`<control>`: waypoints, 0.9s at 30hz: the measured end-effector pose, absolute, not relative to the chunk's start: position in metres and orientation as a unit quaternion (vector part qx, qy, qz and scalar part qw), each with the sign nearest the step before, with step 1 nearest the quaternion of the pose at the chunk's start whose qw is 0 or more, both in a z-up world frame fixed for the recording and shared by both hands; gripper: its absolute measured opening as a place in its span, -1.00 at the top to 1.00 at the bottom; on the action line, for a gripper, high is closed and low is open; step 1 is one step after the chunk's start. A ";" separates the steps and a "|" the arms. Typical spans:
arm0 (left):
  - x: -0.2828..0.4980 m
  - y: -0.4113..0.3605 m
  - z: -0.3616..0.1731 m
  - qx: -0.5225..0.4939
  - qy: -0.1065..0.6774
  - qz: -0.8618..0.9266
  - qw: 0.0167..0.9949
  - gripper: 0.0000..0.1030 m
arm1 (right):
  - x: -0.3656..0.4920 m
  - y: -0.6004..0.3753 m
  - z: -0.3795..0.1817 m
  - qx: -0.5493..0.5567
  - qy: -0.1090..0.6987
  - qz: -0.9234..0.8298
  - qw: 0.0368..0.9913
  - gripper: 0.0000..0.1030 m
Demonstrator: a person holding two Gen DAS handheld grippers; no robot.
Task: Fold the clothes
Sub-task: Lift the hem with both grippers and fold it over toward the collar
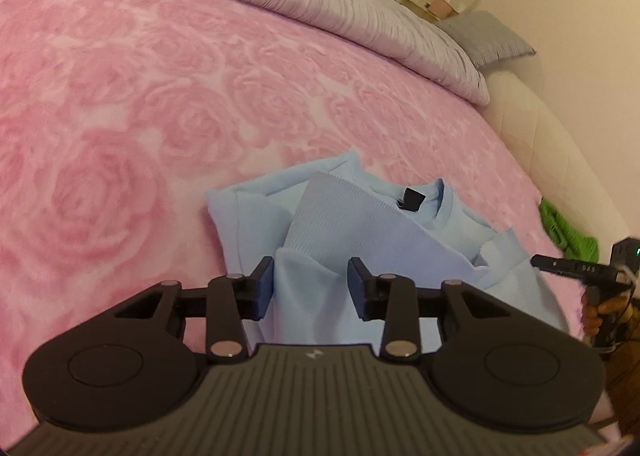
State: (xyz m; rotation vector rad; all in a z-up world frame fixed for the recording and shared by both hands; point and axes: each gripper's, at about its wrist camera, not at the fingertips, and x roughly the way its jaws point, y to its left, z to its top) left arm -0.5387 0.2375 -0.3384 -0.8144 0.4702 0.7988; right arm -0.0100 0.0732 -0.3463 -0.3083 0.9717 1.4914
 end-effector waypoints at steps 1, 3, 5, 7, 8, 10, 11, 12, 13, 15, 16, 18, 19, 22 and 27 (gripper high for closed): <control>-0.538 0.238 -0.339 -0.380 0.220 0.375 0.816 0.53 | -0.013 0.077 -0.349 -0.143 0.421 0.651 0.616 0.06; -0.540 0.238 -0.340 -0.385 0.207 0.376 0.817 0.90 | -0.019 0.081 -0.352 -0.162 0.418 0.650 0.614 0.58; -0.544 0.237 -0.339 -0.387 0.189 0.376 0.820 0.90 | -0.025 0.077 -0.345 -0.168 0.397 0.657 0.618 0.73; -0.548 0.232 -0.334 -0.377 0.176 0.379 0.827 0.91 | -0.029 0.070 -0.336 -0.168 0.369 0.666 0.626 0.78; -0.549 0.232 -0.331 -0.373 0.168 0.380 0.830 0.91 | -0.031 0.067 -0.331 -0.166 0.356 0.670 0.630 0.79; -0.550 0.232 -0.326 -0.365 0.153 0.385 0.834 0.91 | -0.028 0.063 -0.318 -0.144 0.334 0.679 0.638 0.80; -0.550 0.234 -0.323 -0.359 0.146 0.389 0.836 0.91 | -0.027 0.062 -0.312 -0.134 0.322 0.682 0.643 0.81; -0.549 0.237 -0.321 -0.353 0.138 0.393 0.838 0.91 | -0.028 0.065 -0.307 -0.130 0.312 0.681 0.649 0.82; -0.548 0.241 -0.319 -0.347 0.133 0.399 0.838 0.91 | -0.029 0.069 -0.305 -0.132 0.301 0.679 0.656 0.82; -0.541 0.252 -0.320 -0.339 0.138 0.408 0.837 0.91 | -0.031 0.081 -0.308 -0.148 0.288 0.671 0.667 0.82; -0.537 0.257 -0.321 -0.335 0.142 0.412 0.835 0.91 | -0.030 0.089 -0.314 -0.153 0.296 0.664 0.669 0.82; -0.527 0.266 -0.323 -0.324 0.150 0.418 0.836 0.91 | -0.028 0.103 -0.322 -0.156 0.302 0.657 0.673 0.83; -0.525 0.271 -0.323 -0.321 0.150 0.420 0.836 0.91 | -0.026 0.108 -0.324 -0.155 0.301 0.655 0.675 0.83; -0.521 0.284 -0.325 -0.319 0.139 0.427 0.835 0.91 | -0.022 0.122 -0.328 -0.142 0.303 0.650 0.683 0.83; -0.511 0.306 -0.345 -0.330 0.157 0.439 0.821 0.91 | -0.013 0.145 -0.348 -0.143 0.327 0.631 0.689 0.83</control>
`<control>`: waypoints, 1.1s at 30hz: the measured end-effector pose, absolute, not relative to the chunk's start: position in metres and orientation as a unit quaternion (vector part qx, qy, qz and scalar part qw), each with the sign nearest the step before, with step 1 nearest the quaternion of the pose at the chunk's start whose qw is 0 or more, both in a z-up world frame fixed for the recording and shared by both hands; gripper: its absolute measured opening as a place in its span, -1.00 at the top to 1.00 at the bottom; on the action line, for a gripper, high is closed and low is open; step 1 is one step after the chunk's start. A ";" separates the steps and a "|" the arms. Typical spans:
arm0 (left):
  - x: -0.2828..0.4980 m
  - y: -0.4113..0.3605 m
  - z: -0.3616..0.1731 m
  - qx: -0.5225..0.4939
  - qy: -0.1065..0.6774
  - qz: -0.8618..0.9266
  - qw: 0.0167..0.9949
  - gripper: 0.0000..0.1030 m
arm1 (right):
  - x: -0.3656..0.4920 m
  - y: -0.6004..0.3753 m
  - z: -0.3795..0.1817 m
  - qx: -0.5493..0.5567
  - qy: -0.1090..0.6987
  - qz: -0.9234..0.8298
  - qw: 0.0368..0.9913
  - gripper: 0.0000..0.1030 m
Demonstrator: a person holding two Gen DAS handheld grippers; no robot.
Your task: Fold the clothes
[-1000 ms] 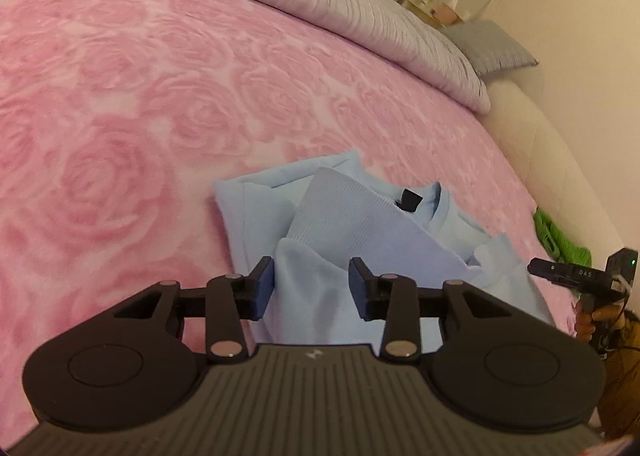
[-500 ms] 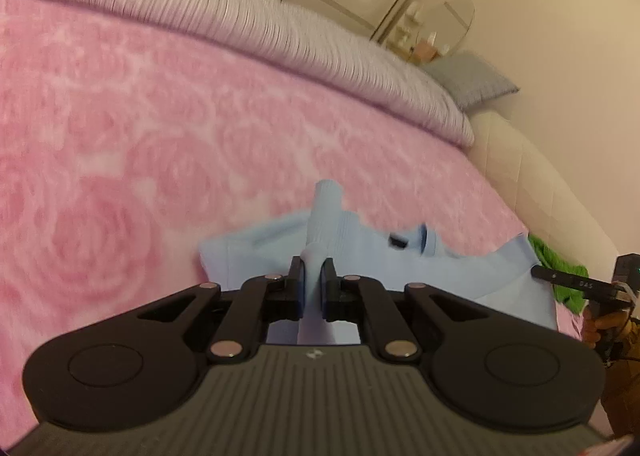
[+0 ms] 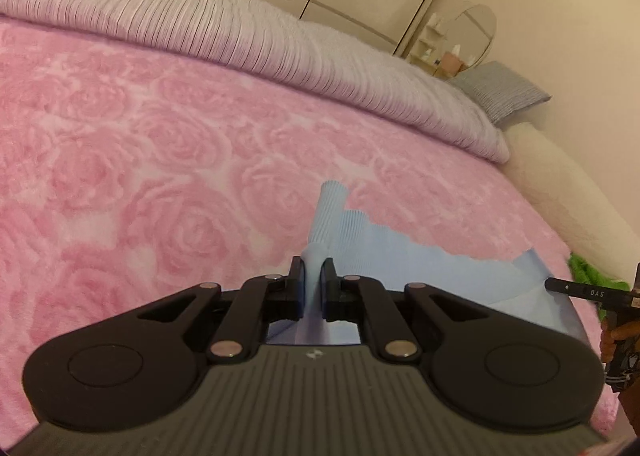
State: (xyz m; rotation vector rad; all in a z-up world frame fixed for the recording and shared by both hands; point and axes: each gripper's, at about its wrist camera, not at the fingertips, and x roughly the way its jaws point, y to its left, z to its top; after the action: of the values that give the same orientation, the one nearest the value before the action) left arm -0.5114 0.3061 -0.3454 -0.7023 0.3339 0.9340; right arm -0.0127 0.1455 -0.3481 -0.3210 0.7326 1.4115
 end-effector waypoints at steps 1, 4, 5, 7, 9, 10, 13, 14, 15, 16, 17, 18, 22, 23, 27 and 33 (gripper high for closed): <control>-0.509 0.310 -0.351 -0.334 0.165 0.441 0.817 0.90 | -0.013 0.149 -0.353 -0.146 0.331 0.627 0.690 0.83; -0.503 0.321 -0.372 -0.350 0.195 0.448 0.799 0.87 | -0.015 0.160 -0.370 -0.167 0.344 0.611 0.693 0.83; -0.501 0.324 -0.378 -0.353 0.206 0.450 0.794 0.86 | -0.016 0.163 -0.376 -0.176 0.353 0.605 0.692 0.83; -0.501 0.324 -0.382 -0.352 0.210 0.453 0.792 0.79 | -0.020 0.167 -0.383 -0.191 0.350 0.596 0.697 0.80; -0.506 0.322 -0.376 -0.349 0.210 0.467 0.785 0.65 | -0.023 0.166 -0.377 -0.207 0.339 0.587 0.705 0.24; -0.510 0.319 -0.371 -0.345 0.211 0.478 0.780 0.59 | -0.022 0.162 -0.370 -0.205 0.332 0.574 0.720 0.07; -0.530 0.304 -0.349 -0.331 0.207 0.515 0.763 0.65 | -0.018 0.133 -0.346 -0.162 0.322 0.551 0.753 -0.02; -0.538 0.296 -0.341 -0.328 0.203 0.523 0.760 0.65 | -0.018 0.122 -0.337 -0.146 0.319 0.547 0.760 -0.03; -0.544 0.284 -0.332 -0.325 0.199 0.522 0.763 0.65 | -0.021 0.106 -0.328 -0.127 0.316 0.554 0.760 -0.04; -0.548 0.270 -0.323 -0.321 0.197 0.515 0.770 0.65 | -0.024 0.090 -0.319 -0.110 0.311 0.562 0.758 -0.03; -0.550 0.257 -0.315 -0.314 0.198 0.507 0.778 0.66 | -0.032 0.075 -0.314 -0.101 0.306 0.571 0.755 -0.03; -0.547 0.241 -0.309 -0.305 0.202 0.498 0.787 0.66 | -0.041 0.059 -0.309 -0.095 0.301 0.580 0.751 -0.04; -0.522 0.179 -0.310 -0.280 0.231 0.445 0.819 0.65 | -0.092 0.010 -0.316 -0.127 0.282 0.619 0.722 0.00; -0.514 0.168 -0.315 -0.275 0.239 0.437 0.823 0.65 | -0.100 0.008 -0.324 -0.145 0.282 0.618 0.720 0.11; -0.500 0.157 -0.340 -0.287 0.274 0.463 0.792 0.65 | -0.121 0.005 -0.356 -0.208 0.280 0.594 0.725 0.19; -0.510 0.148 -0.340 -0.319 0.270 0.502 0.757 0.76 | -0.076 -0.006 -0.370 -0.149 0.355 0.553 0.739 0.02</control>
State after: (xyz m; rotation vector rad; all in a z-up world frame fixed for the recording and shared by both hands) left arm -0.5102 0.1478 -0.3403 -0.6961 0.5894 1.0951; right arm -0.0757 -0.0058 -0.3696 -0.3278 0.7791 1.2140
